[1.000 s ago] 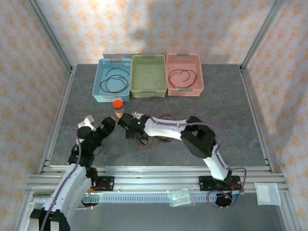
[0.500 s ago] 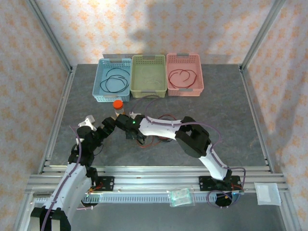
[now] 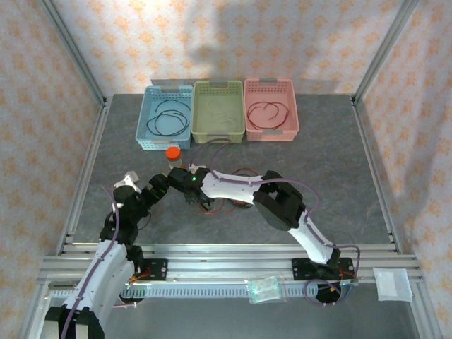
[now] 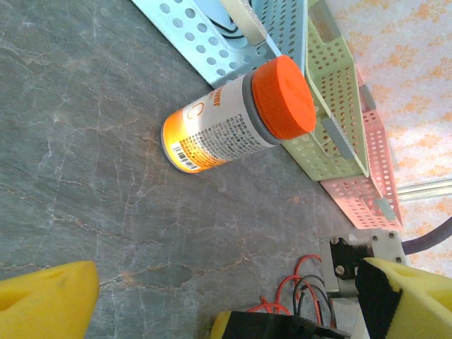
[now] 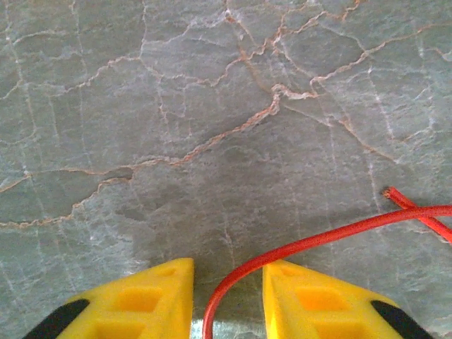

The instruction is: Untangle the cables

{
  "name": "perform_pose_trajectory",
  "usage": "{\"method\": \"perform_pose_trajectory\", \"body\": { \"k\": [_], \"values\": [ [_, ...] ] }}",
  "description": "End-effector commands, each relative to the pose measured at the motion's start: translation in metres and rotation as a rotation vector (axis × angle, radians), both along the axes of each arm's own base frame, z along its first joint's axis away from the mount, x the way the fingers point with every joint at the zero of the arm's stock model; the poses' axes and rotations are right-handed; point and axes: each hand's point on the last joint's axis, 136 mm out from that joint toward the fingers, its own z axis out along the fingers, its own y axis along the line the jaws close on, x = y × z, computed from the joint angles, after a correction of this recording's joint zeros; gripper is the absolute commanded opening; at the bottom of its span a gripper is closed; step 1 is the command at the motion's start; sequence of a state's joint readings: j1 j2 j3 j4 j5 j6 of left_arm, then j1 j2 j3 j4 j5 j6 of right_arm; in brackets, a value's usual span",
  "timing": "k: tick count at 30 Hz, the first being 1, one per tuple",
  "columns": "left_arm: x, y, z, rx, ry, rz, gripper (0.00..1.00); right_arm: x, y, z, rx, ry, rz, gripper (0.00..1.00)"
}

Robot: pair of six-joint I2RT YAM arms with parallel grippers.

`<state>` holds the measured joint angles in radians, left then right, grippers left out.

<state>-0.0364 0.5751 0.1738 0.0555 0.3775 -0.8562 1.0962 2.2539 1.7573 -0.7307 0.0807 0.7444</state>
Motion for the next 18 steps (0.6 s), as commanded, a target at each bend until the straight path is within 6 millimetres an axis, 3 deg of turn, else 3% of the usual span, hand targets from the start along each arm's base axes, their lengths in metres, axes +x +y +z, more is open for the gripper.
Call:
{"method": "perform_pose_trajectory", "body": {
  "k": [1,10,15,18],
  "values": [
    [0.003,0.003,0.010,-0.006,-0.051,0.020,0.94,-0.014,-0.015,-0.027,-0.045,0.051,-0.006,0.26],
    [0.004,0.011,-0.002,0.021,0.012,0.058,0.95,-0.010,-0.020,-0.012,0.027,0.047,-0.031,0.07],
    [0.007,0.010,0.000,0.046,0.017,0.044,0.96,-0.008,-0.007,0.030,0.152,0.007,-0.010,0.00],
    [0.008,0.011,0.001,0.068,0.026,0.035,0.96,-0.003,-0.002,0.071,0.253,-0.055,0.000,0.00]
  ]
}}
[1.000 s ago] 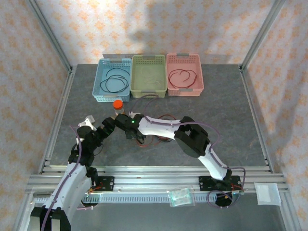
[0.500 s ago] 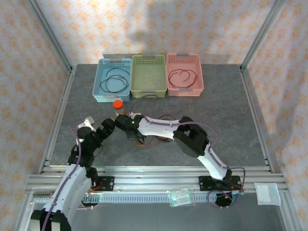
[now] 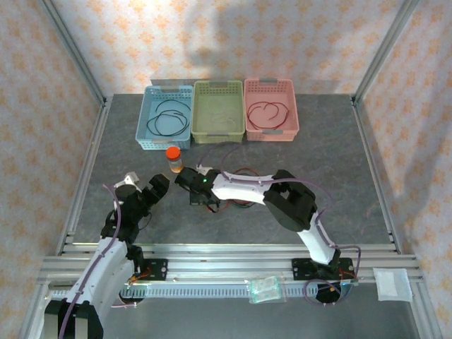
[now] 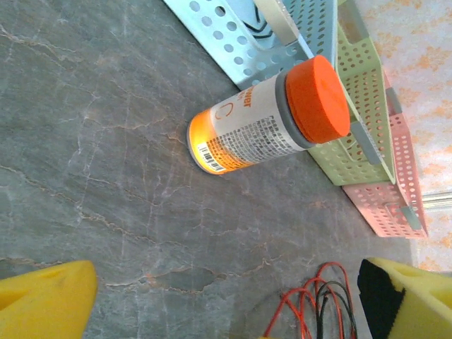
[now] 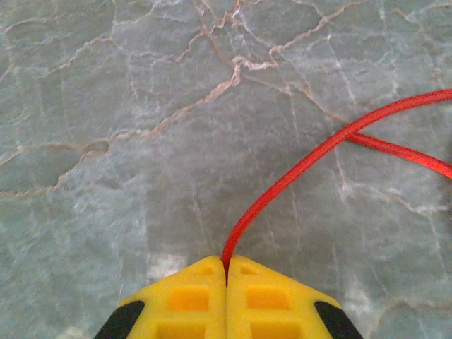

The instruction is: Untangle the cables

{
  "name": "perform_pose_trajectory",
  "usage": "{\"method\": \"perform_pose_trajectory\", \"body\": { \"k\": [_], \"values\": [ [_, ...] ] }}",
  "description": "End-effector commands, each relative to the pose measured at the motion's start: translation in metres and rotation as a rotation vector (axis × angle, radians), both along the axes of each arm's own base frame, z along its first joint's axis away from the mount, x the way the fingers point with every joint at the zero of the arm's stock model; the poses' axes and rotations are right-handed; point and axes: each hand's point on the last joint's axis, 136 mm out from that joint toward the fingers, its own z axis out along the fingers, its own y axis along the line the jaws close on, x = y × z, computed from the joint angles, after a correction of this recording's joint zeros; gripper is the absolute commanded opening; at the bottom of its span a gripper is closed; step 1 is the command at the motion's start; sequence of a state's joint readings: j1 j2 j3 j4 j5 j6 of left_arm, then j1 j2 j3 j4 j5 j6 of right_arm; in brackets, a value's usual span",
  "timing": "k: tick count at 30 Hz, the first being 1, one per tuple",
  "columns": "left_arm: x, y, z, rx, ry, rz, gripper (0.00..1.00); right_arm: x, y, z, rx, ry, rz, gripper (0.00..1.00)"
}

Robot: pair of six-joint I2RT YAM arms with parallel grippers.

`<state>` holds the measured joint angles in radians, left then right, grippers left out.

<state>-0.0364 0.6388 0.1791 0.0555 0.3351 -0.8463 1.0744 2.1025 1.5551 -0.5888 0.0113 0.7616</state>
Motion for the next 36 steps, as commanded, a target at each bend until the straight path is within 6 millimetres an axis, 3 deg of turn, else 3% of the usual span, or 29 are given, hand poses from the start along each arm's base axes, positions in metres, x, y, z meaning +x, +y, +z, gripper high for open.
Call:
{"method": "perform_pose_trajectory", "body": {
  "k": [1,9,19,27,36],
  "values": [
    [0.007,0.002,0.016,0.044,-0.032,-0.010,0.96,0.007,0.010,0.073,0.174,-0.101,0.006,0.00],
    [0.017,-0.018,0.026,0.015,-0.079,-0.108,0.96,0.012,-0.013,0.177,0.399,-0.293,0.004,0.00],
    [0.027,-0.087,0.036,0.008,-0.127,-0.296,0.95,0.009,-0.049,0.268,0.559,-0.510,0.002,0.00],
    [0.023,-0.144,0.057,-0.016,-0.232,-0.486,0.95,0.007,-0.075,0.307,0.613,-0.611,-0.034,0.00],
    [0.017,-0.205,0.078,0.017,-0.363,-0.666,0.97,0.007,-0.084,0.312,0.613,-0.625,-0.052,0.00]
  ]
}}
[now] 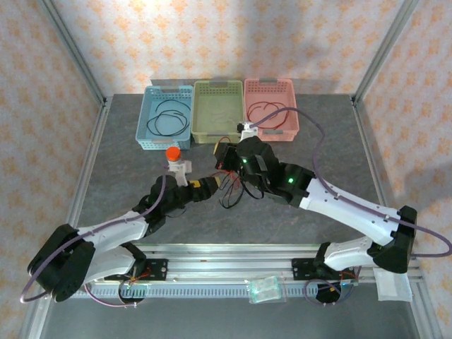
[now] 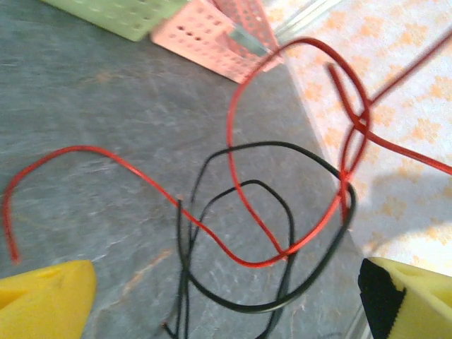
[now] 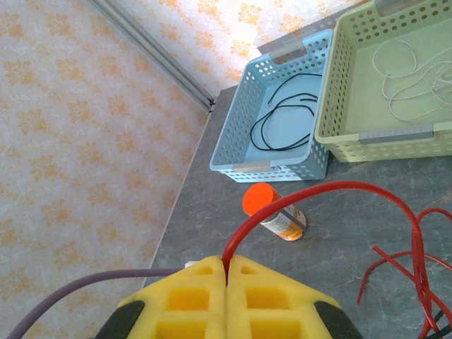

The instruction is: Untangle the cables

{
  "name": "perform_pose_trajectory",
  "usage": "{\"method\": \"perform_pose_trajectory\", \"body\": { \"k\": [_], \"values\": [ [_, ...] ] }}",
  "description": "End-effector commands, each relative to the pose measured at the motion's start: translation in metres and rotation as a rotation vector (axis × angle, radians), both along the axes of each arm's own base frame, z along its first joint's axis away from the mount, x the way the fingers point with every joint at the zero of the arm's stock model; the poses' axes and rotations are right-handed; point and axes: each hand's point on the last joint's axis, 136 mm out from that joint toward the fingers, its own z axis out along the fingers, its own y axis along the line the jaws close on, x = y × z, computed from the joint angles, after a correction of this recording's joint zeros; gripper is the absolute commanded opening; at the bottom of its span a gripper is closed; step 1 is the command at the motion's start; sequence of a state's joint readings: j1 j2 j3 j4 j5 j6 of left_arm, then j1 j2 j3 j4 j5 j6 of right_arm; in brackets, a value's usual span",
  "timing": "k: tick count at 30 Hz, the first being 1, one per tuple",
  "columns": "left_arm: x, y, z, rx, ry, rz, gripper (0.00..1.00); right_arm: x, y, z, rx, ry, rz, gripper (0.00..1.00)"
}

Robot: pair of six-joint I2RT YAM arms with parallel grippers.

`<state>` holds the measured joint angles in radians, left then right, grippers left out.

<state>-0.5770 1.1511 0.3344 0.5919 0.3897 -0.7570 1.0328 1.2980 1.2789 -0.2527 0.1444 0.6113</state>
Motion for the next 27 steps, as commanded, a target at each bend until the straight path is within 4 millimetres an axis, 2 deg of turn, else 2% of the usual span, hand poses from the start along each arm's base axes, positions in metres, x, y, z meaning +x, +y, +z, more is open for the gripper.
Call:
{"method": "perform_pose_trajectory", "body": {
  "k": [1,5,13,21,25,27],
  "values": [
    [0.009,-0.022,0.037,-0.022,-0.160,-0.056,0.97,0.003,-0.010,0.007,0.006,-0.032,-0.036,0.00],
    [0.010,-0.040,0.043,-0.048,-0.188,-0.117,0.97,0.004,-0.012,0.003,0.011,-0.019,-0.050,0.00],
    [0.020,-0.061,0.034,-0.064,-0.173,-0.143,0.93,0.001,-0.012,0.009,0.044,-0.021,-0.037,0.00],
    [0.038,-0.078,0.026,-0.186,-0.138,-0.133,0.74,-0.004,-0.019,0.016,0.065,-0.031,-0.034,0.00],
    [0.050,-0.080,0.009,-0.163,-0.087,-0.095,0.65,-0.006,-0.029,0.021,0.078,-0.044,-0.054,0.00],
    [0.056,-0.077,-0.003,-0.118,-0.053,-0.061,0.58,-0.008,-0.040,0.032,0.100,-0.065,-0.071,0.00]
  ]
}}
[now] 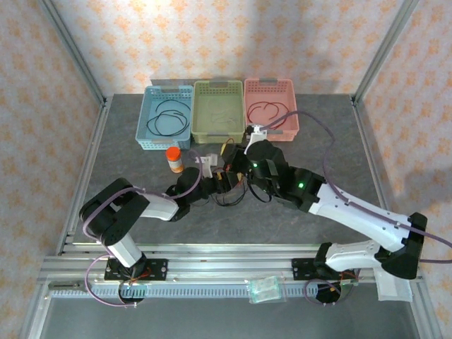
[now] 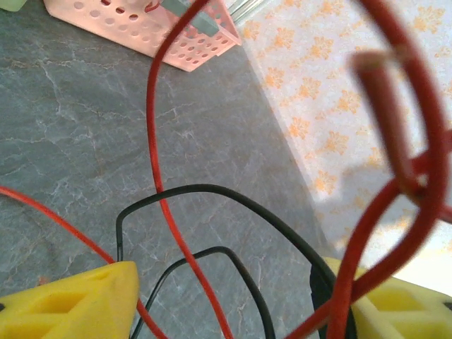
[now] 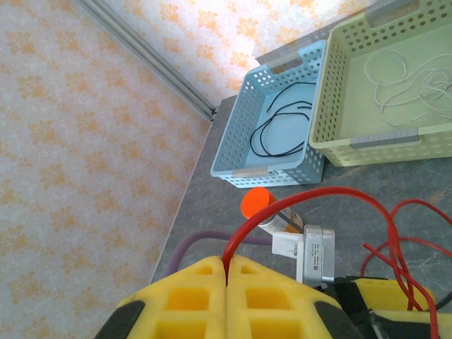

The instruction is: Untangle the cables

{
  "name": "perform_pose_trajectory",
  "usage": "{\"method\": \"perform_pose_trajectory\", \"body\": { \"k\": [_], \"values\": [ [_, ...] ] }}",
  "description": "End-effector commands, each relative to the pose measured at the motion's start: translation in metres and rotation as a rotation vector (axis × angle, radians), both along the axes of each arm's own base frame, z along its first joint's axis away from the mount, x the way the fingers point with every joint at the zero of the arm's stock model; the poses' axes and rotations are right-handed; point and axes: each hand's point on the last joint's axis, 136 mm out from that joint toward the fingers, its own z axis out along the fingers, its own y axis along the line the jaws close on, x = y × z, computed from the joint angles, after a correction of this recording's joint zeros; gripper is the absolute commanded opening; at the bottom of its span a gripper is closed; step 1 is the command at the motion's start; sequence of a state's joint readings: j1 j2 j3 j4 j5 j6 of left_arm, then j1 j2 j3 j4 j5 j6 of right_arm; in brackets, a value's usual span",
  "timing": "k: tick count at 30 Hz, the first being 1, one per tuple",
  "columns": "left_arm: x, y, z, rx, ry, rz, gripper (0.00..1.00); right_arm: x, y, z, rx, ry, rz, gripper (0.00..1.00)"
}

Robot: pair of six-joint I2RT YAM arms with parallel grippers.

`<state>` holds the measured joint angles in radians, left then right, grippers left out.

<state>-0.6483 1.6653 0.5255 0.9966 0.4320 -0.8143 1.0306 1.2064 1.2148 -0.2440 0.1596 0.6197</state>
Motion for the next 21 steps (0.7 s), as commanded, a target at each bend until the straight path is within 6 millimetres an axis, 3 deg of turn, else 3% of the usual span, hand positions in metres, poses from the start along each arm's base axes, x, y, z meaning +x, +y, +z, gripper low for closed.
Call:
{"method": "perform_pose_trajectory", "body": {
  "k": [1,6,12,16,21],
  "values": [
    [0.014,-0.001,0.011,-0.007,-0.020,0.054,0.54,-0.001,-0.022,0.027,0.066,-0.055,-0.058,0.00],
    [0.018,0.003,-0.005,0.067,0.012,0.077,0.41,-0.002,-0.049,0.045,0.071,-0.099,-0.127,0.00],
    [0.016,0.003,-0.016,0.090,0.043,0.072,0.41,-0.001,-0.087,0.066,0.035,-0.155,-0.242,0.00],
    [0.013,0.012,-0.020,0.154,0.068,0.098,0.56,0.008,-0.109,0.062,-0.051,-0.148,-0.334,0.00],
    [0.010,0.046,-0.034,0.339,0.154,0.209,0.86,0.018,-0.125,0.058,-0.141,-0.142,-0.408,0.00]
  ]
}}
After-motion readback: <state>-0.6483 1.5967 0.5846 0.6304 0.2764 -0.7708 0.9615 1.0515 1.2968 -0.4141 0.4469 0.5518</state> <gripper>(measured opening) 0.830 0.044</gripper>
